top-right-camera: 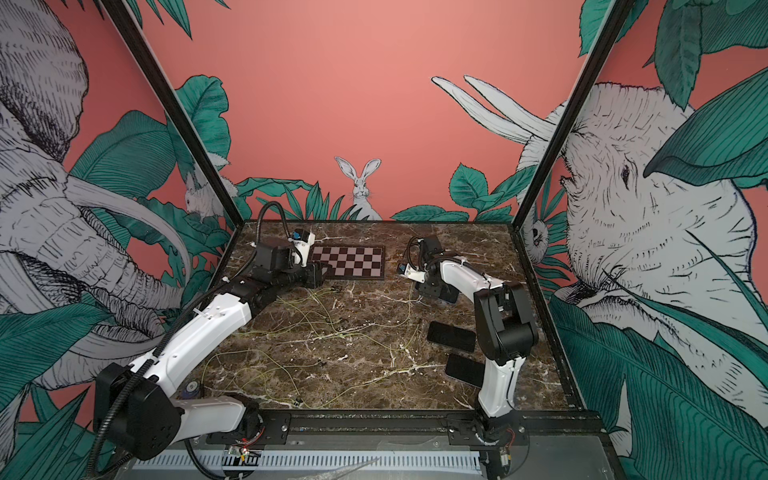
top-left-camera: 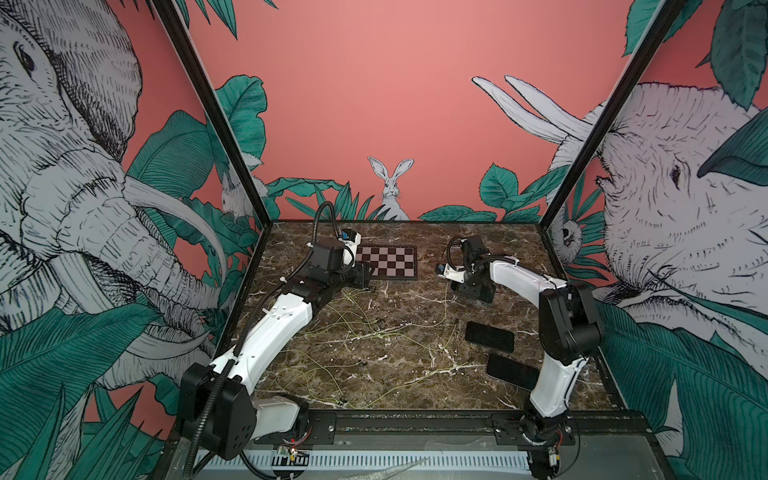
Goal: Plug wired earphones into phones
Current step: Place the phone at the center of the board.
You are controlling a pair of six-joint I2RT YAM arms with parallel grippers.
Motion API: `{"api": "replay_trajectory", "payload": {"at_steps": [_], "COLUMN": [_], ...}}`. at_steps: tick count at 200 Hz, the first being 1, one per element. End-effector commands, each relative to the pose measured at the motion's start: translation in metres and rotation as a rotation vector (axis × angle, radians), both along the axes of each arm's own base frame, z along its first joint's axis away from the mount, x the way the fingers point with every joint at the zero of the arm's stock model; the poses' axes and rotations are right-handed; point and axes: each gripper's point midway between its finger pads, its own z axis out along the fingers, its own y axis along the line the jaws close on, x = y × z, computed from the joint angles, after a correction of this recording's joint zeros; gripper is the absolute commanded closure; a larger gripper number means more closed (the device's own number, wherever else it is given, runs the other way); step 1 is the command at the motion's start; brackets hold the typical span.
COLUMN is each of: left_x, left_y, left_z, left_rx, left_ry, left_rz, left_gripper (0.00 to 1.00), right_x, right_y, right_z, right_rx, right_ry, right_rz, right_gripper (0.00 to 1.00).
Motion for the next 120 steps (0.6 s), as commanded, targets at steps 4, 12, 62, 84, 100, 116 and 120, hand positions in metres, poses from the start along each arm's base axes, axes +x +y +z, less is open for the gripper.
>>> {"api": "replay_trajectory", "payload": {"at_steps": [4,12,62,84,100,116,120], "left_x": [-0.004,-0.005,0.000,0.002,0.001,-0.001,-0.002], "left_y": [-0.013,-0.016,0.003,0.014,0.018,0.018,0.018], "left_z": [-0.003,-0.004,-0.002,0.000,0.002,0.007,0.008], "left_rx": [-0.038,-0.045,0.022,0.057,0.069,0.063,0.060], "left_ry": [0.018,0.028,-0.006,-0.029,-0.043,-0.060,-0.067], "left_rz": [-0.071,-0.085,0.004,0.055,0.067,0.059,0.060], "left_gripper": [0.50,0.50,0.50,0.48,0.45,0.35,0.27], "right_x": [-0.001,-0.001,-0.002,-0.002,-0.002,0.000,0.001], "right_y": [-0.006,-0.008,-0.012,-0.012,-0.011,-0.003,-0.002], "right_z": [-0.006,-0.010,-0.027,-0.028,-0.021,-0.005,0.000], "right_rx": [-0.020,-0.021,-0.011,0.005,0.021,0.093,0.115], "right_ry": [0.050,0.065,0.108,0.123,0.123,0.079,0.064], "right_rz": [0.014,0.004,-0.022,-0.035,-0.048,-0.068,-0.077], "right_gripper": [0.38,0.37,0.33,0.24,0.07,0.02,0.02]}}
